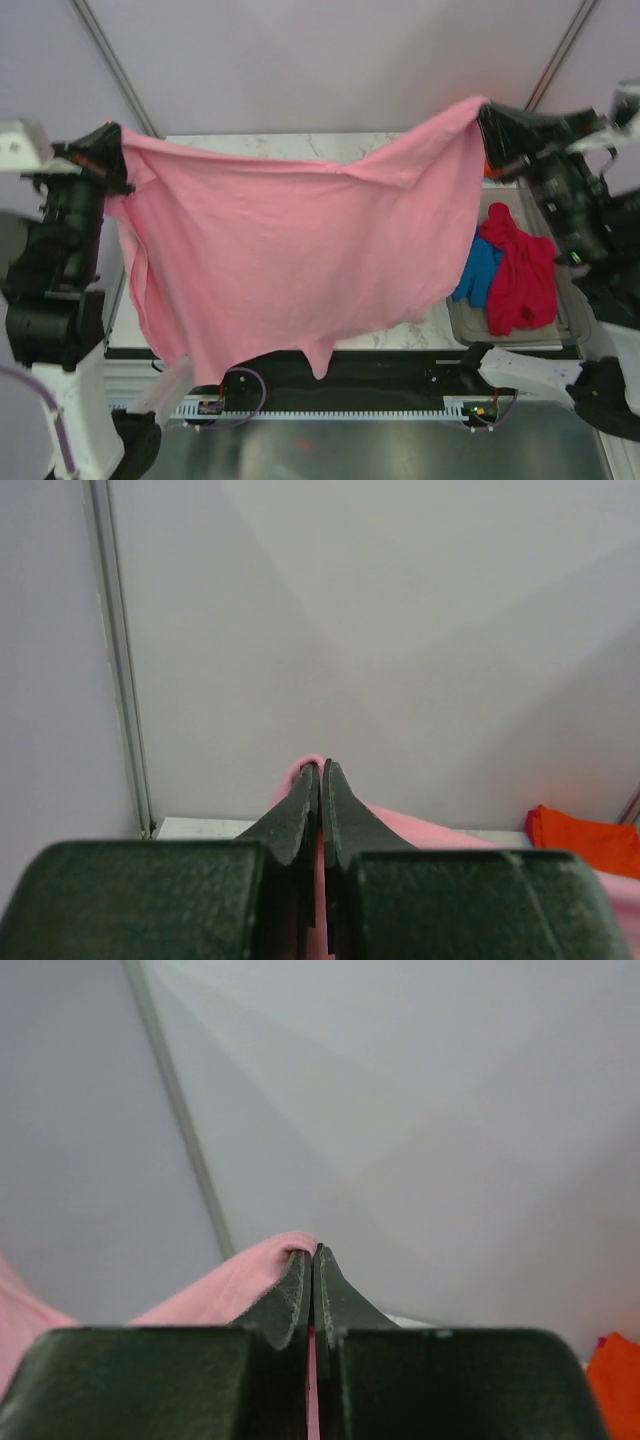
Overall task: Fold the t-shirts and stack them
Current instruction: Flatten the tshirt out
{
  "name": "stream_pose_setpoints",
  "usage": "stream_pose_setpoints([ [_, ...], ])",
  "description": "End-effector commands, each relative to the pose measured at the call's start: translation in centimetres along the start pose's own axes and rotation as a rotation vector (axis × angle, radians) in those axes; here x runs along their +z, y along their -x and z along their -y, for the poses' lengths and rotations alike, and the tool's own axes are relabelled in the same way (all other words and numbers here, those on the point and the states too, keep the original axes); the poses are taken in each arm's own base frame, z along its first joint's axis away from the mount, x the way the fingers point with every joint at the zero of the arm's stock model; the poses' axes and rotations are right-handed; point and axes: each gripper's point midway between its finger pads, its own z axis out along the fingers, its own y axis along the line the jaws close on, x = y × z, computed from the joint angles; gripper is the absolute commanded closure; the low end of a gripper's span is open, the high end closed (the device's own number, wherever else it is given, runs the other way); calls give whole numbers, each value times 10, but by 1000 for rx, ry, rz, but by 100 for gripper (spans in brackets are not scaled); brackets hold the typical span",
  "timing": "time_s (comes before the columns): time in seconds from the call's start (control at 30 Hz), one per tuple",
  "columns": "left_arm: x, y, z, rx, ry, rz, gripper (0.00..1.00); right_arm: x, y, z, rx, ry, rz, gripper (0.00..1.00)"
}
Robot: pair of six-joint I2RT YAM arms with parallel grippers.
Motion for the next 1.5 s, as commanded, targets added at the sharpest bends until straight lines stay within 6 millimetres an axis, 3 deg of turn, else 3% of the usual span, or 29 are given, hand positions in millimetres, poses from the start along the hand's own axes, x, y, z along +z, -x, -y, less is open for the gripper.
stream_pose_setpoints([
  [0.0,80,-88,-14,83,69,-279,95,92,-83,35,-219,-310,-212,100],
  [0.03,94,-119,-12,87,51,-371,95,109,-72,46,-240,-373,-194,100],
  [0.07,121,-165,-12,89,49,-490,95,145,-140,61,-298,-423,-333,100],
  [0.1,133,-196,-20,80,74,-573,97,165,-167,71,-288,-401,-390,100],
  [0.13,140,-224,-22,38,75,-647,97,180,-170,109,-254,-470,-386,100],
  [0.17,147,-247,-28,1,79,-701,97,201,-238,135,-261,-502,-499,100],
  [0.2,159,-307,-58,-65,126,-836,89,208,-268,154,-244,-533,-539,100],
  [0.23,161,-336,-50,-211,51,-916,67,219,-283,174,-231,-544,-551,100],
  [0.27,158,-359,-65,-314,61,-1021,36,226,-350,194,-241,-552,-657,86],
  [0.3,155,-429,-70,-433,51,-1200,26,232,-370,200,-241,-547,-681,62],
  [0.33,150,-458,-78,-452,81,-1288,20,243,-370,202,-232,-542,-655,19],
  [0.37,147,-466,-82,-454,107,-1331,17,242,-406,208,-228,-541,-711,7],
  [0.43,140,-480,-98,-402,191,-1353,17,240,-428,208,-206,-525,-739,2],
  [0.47,139,-482,-104,-386,220,-1347,16,239,-419,206,-203,-526,-726,2],
  [0.5,142,-474,-107,-367,240,-1318,15,225,-437,211,-212,-542,-774,2],
  [0.63,148,-452,-104,-354,231,-1266,16,210,-398,207,-213,-577,-729,2],
  [0.67,143,-454,-103,-349,240,-1276,16,205,-396,204,-204,-573,-731,2],
  [0.7,142,-452,-106,-330,255,-1261,17,190,-414,202,-189,-552,-787,2],
  [0.77,123,-452,-103,-309,277,-1268,17,185,-400,178,-106,-488,-758,2],
  [0.8,116,-451,-105,-293,298,-1257,17,161,-430,174,-86,-476,-830,2],
  [0.83,121,-451,-108,-285,305,-1197,17,163,-433,157,-50,-426,-809,2],
  [0.87,93,-457,-109,-285,338,-1220,16,159,-432,142,-8,-391,-799,2],
  [0.9,84,-461,-116,-266,383,-1205,16,143,-457,135,19,-371,-850,2],
  [0.93,65,-480,-120,-273,427,-1225,16,146,-469,108,79,-268,-858,2],
  [1.03,37,-495,-130,-304,529,-1240,16,143,-522,65,212,-110,-943,2],
  [1.1,28,-502,-129,-335,552,-1246,16,154,-537,42,271,-35,-963,2],
  [1.13,17,-510,-129,-339,560,-1262,16,148,-567,42,288,-42,-1017,2],
  [1.3,10,-525,-144,-351,592,-1279,15,155,-618,43,370,-64,-1062,2],
  [1.47,24,-537,-155,-345,577,-1291,16,145,-680,81,376,-202,-1102,2],
])
